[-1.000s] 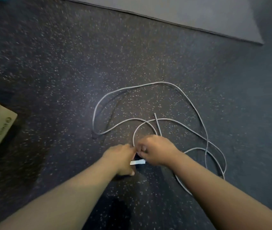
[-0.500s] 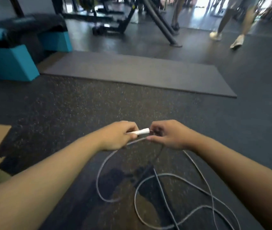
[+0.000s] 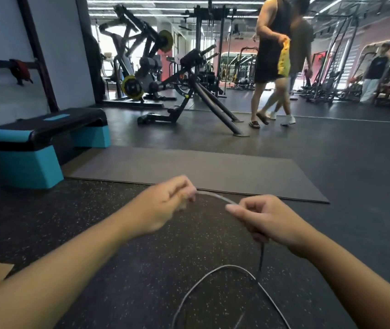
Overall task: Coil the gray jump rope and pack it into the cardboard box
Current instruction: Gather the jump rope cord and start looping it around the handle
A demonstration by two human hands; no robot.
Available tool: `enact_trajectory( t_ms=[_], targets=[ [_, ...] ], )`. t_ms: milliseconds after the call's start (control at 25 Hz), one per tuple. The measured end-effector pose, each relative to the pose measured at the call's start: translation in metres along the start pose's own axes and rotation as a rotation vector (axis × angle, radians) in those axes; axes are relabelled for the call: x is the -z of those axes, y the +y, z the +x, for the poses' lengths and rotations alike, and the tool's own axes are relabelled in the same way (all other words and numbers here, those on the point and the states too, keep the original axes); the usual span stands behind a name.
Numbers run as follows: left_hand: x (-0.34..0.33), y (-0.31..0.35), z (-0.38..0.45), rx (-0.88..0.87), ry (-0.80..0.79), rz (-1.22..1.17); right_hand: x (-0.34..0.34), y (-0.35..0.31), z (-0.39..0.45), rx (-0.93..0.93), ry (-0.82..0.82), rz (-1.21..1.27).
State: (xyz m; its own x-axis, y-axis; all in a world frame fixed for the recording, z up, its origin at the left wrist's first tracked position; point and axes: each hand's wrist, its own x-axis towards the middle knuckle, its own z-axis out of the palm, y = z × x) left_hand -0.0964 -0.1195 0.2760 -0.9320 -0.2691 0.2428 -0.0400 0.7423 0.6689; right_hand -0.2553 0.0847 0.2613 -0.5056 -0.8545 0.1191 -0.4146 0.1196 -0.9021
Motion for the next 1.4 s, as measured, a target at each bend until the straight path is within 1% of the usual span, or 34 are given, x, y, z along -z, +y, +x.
enact_trajectory(
  t_ms=[40, 80, 120, 160, 200, 280, 360, 440, 480, 560, 600, 640, 680, 720, 760, 800, 840, 880, 920, 960, 1000, 1040, 1120, 1200, 1240, 1320, 1360, 1400],
  targets=[
    [0.009, 0.001, 0.002, 0.066, 0.054, -0.266, 0.008, 0.006, -0.005, -0.013, 0.065, 0.055],
    [0.014, 0.004, 0.006, 0.123, 0.133, -0.609, 0.012, 0.013, -0.011, -0.020, 0.127, 0.116],
    [0.016, 0.007, 0.010, 0.145, 0.233, -0.940, 0.013, 0.018, -0.014, -0.033, 0.168, 0.176],
    [0.013, 0.011, 0.015, 0.143, 0.343, -1.182, 0.008, 0.022, -0.015, -0.044, 0.175, 0.240],
    [0.006, 0.016, 0.020, 0.146, 0.449, -1.343, -0.001, 0.023, -0.013, -0.054, 0.156, 0.310],
    [-0.013, 0.028, 0.035, 0.164, 0.621, -1.542, -0.022, 0.023, -0.005, -0.036, 0.090, 0.447],
    [-0.027, 0.039, 0.050, 0.185, 0.757, -1.705, -0.037, 0.015, 0.005, 0.011, 0.051, 0.536],
    [-0.033, 0.047, 0.061, 0.220, 0.880, -1.797, -0.043, 0.005, 0.011, 0.076, 0.065, 0.575],
    [-0.035, 0.049, 0.063, 0.242, 0.913, -1.805, -0.043, 0.000, 0.013, 0.101, 0.105, 0.576],
    [-0.040, 0.045, 0.063, 0.331, 0.882, -1.722, -0.039, -0.009, 0.016, 0.138, 0.216, 0.536],
    [-0.041, 0.042, 0.060, 0.409, 0.849, -1.607, -0.033, -0.013, 0.019, 0.157, 0.255, 0.504],
    [-0.040, 0.038, 0.055, 0.495, 0.832, -1.423, -0.026, -0.016, 0.021, 0.172, 0.279, 0.460],
    [-0.037, 0.035, 0.048, 0.567, 0.848, -1.152, -0.018, -0.019, 0.023, 0.184, 0.292, 0.391],
    [-0.031, 0.034, 0.041, 0.556, 0.882, -0.817, -0.009, -0.023, 0.025, 0.197, 0.289, 0.291],
    [-0.022, 0.037, 0.034, 0.369, 0.886, -0.473, 0.000, -0.027, 0.027, 0.219, 0.265, 0.156],
    [-0.011, 0.046, 0.029, 0.084, 0.792, -0.160, 0.007, -0.032, 0.028, 0.248, 0.221, -0.001],
    [-0.001, 0.060, 0.028, -0.146, 0.580, 0.073, 0.013, -0.037, 0.031, 0.276, 0.172, -0.149],
    [0.005, 0.074, 0.032, -0.246, 0.337, 0.237, 0.018, -0.043, 0.034, 0.289, 0.132, -0.281],
    [0.008, 0.085, 0.039, -0.241, 0.130, 0.338, 0.022, -0.048, 0.036, 0.286, 0.098, -0.391],
    [0.008, 0.090, 0.048, -0.204, -0.010, 0.395, 0.024, -0.054, 0.037, 0.273, 0.062, -0.462],
    [0.007, 0.092, 0.055, -0.193, -0.066, 0.413, 0.025, -0.058, 0.036, 0.262, 0.033, -0.480],
    [0.005, 0.090, 0.061, -0.209, -0.066, 0.410, 0.026, -0.061, 0.034, 0.258, 0.015, -0.445],
    [0.005, 0.085, 0.068, -0.250, -0.024, 0.418, 0.026, -0.063, 0.029, 0.263, -0.004, -0.290],
    [0.009, 0.079, 0.071, -0.288, 0.053, 0.404, 0.024, -0.059, 0.022, 0.213, -0.016, -0.103],
    [0.013, 0.078, 0.074, -0.287, 0.125, 0.344, 0.022, -0.054, 0.019, 0.164, -0.020, -0.036],
    [0.018, 0.078, 0.076, -0.237, 0.248, 0.142, 0.016, -0.045, 0.012, 0.075, -0.043, 0.007],
    [0.019, 0.078, 0.074, -0.213, 0.261, 0.045, 0.013, -0.042, 0.008, 0.053, -0.059, 0.015],
    [0.019, 0.077, 0.072, -0.191, 0.240, -0.021, 0.010, -0.040, 0.006, 0.040, -0.082, 0.026]
  ],
)
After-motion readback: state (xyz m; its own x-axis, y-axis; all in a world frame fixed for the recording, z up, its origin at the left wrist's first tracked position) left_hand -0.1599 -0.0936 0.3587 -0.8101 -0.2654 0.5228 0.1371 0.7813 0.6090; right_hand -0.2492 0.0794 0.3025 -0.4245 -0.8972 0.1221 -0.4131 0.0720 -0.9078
